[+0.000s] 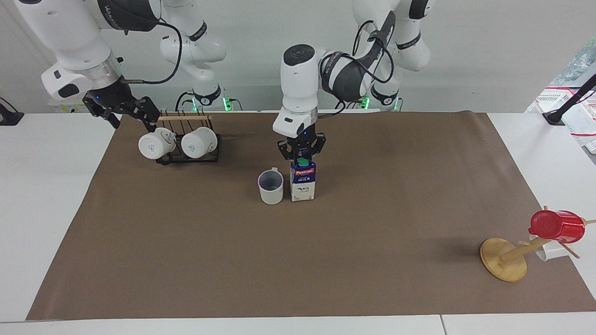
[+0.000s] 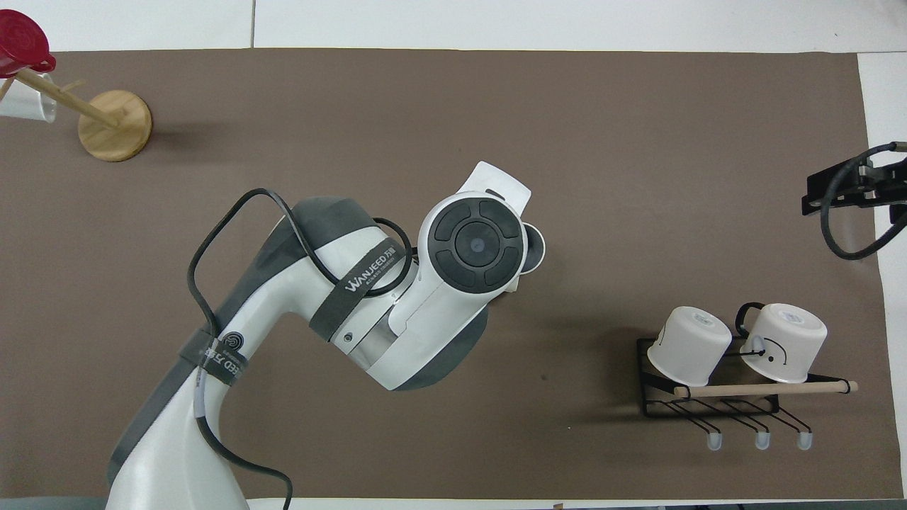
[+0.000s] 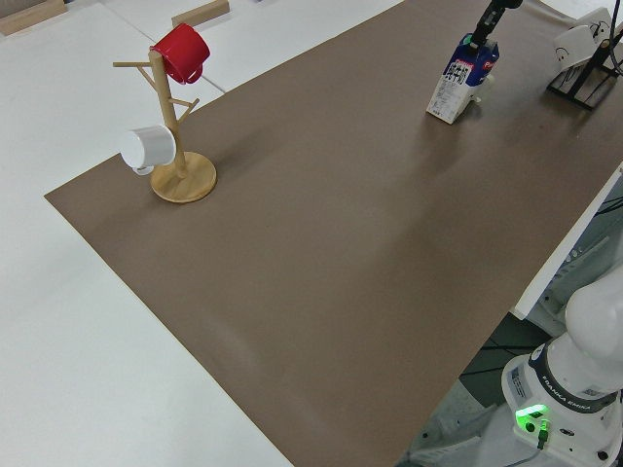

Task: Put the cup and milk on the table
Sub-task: 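Lower the milk carton beside the mug and open the left gripper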

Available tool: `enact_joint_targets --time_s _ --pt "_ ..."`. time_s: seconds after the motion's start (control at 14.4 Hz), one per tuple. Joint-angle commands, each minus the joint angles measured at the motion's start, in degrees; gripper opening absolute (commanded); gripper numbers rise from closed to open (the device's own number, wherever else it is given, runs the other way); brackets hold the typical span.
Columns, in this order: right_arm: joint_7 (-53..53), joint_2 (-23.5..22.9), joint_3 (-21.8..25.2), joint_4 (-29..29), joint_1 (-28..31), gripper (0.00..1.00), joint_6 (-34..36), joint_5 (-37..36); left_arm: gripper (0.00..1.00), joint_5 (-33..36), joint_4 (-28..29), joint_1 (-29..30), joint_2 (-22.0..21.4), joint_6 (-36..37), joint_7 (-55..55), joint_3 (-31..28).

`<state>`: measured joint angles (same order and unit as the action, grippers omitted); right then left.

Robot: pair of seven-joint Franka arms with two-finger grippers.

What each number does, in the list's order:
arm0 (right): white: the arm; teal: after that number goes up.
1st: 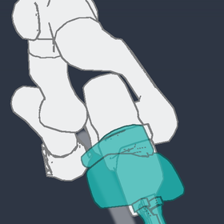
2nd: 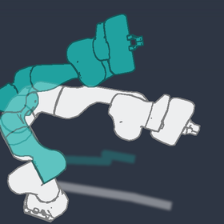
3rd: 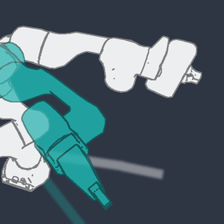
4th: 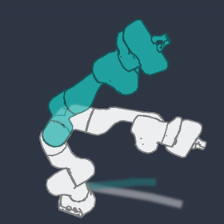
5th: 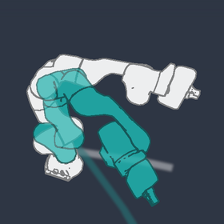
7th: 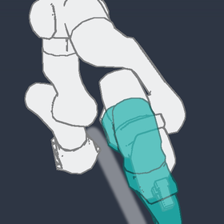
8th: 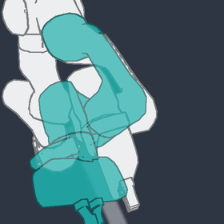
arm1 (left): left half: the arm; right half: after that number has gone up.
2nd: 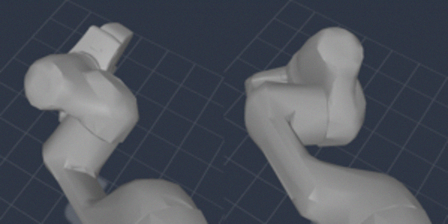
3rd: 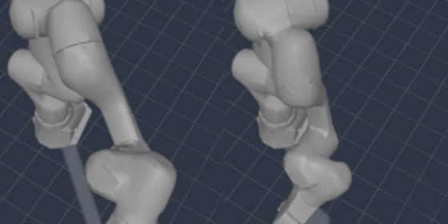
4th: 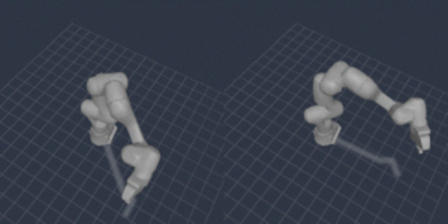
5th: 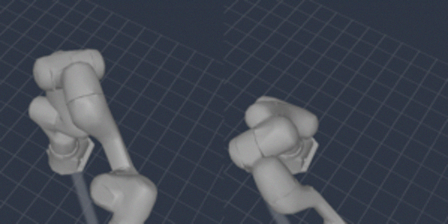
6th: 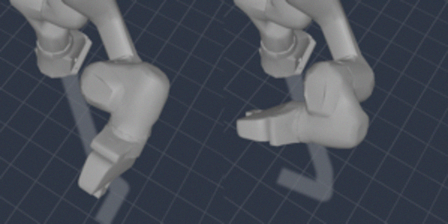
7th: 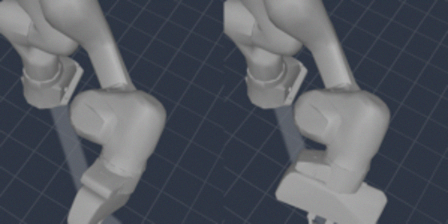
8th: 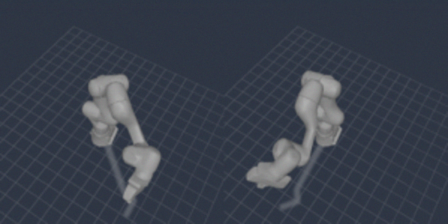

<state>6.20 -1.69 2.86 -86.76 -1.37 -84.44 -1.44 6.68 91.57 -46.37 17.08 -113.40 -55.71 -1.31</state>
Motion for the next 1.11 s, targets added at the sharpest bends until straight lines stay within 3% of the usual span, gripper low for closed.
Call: enact_joint_targets --time_s 0.0,0.07,0.14,0.21,0.42,0.69,0.83,1.04 --pt "-1.11 0.28 -0.05 -0.61 0.23 1.00 -1.07 0.38 0.14 1.05 2.47 -0.74 -1.96 -2.00 -1.06 -0.35" --pt "-1.11 0.28 -0.14 -0.52 0.23 1.00 -1.07 0.38 0.41 1.05 2.47 -0.74 -1.96 -1.91 -1.07 -0.35" --pt "-1.19 0.11 -0.23 -0.17 0.23 1.00 -1.16 0.29 0.80 1.05 2.39 -0.65 -1.88 -2.00 -1.15 -0.44" --pt "-1.19 -0.07 -0.31 0.27 0.14 1.00 -1.34 0.12 1.00 1.05 2.30 -0.65 -1.88 -1.91 -1.15 -0.44" --pt "-1.90 -0.51 -0.49 2.11 0.31 1.00 0.68 -0.32 1.00 1.05 1.86 -0.65 -3.01 -0.69 -1.15 -0.44" --pt "-1.90 -1.47 -0.49 4.74 0.32 1.00 2.52 0.03 1.00 1.05 2.21 0.92 -9.06 3.96 -0.28 -0.79" --pt "-1.90 -1.48 -0.49 4.33 0.05 1.00 2.62 0.21 1.00 1.05 2.56 3.64 -11.79 7.04 1.03 -0.79" --pt "-1.63 -0.86 -0.75 2.65 -1.18 1.00 2.09 -0.06 1.00 0.70 4.31 11.27 -14.00 8.98 11.37 -0.71"
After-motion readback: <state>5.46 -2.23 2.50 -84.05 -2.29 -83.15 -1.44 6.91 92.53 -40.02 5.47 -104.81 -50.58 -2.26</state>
